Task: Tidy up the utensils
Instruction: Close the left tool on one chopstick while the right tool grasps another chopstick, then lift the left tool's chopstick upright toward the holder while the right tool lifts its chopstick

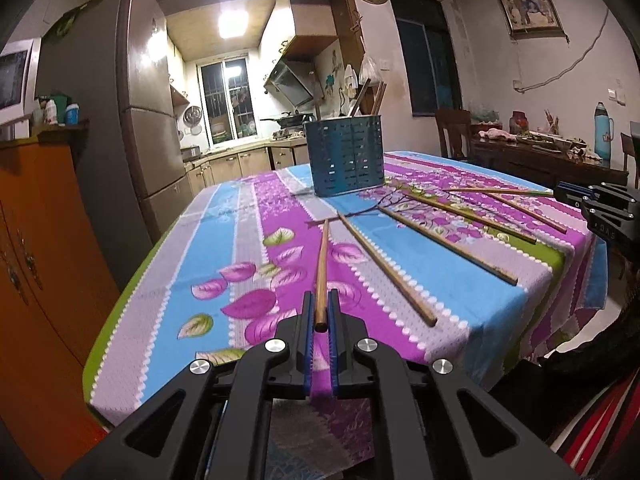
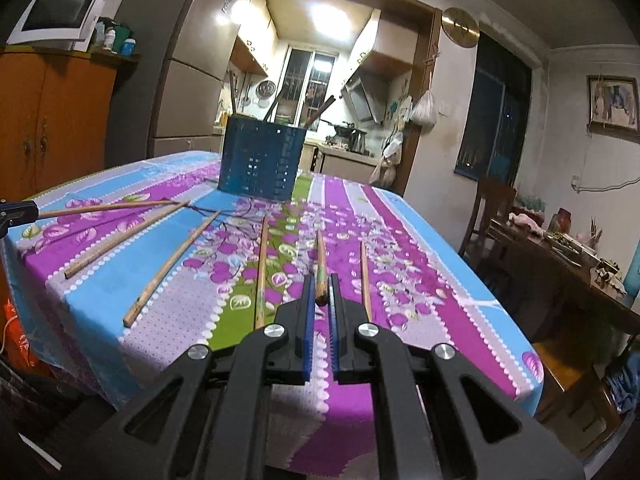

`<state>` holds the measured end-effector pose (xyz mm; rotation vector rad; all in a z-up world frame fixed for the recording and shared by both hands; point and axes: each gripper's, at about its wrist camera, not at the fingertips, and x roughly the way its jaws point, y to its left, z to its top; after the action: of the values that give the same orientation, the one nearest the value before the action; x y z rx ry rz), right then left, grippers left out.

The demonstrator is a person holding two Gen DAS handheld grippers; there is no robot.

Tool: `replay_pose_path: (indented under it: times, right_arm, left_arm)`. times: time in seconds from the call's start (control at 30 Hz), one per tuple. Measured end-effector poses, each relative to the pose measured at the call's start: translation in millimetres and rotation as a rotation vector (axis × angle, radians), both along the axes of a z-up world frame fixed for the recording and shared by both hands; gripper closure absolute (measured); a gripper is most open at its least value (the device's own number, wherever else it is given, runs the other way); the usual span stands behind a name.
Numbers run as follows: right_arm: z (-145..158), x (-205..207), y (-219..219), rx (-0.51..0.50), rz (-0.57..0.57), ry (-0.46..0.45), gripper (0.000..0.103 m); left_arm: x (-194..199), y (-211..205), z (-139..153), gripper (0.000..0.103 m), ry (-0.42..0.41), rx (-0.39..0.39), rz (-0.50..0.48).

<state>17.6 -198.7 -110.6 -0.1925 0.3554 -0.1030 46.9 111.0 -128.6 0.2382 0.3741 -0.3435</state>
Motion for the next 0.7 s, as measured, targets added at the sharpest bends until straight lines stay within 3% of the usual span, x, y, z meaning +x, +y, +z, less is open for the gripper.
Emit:
replay_pose_path:
  times: [0.3,0.7]
  right_arm:
    - [39,5,-14,0.039,0.055,-0.098,0.098]
    - [91,35,-45,0.164,0.128,-0.117,0.098]
  left_arm:
    - [5,-4,38,0.096,-0.056,-0.042,0.027]
    - [27,-3,104,0.096,-0.081,-0.160,0.072]
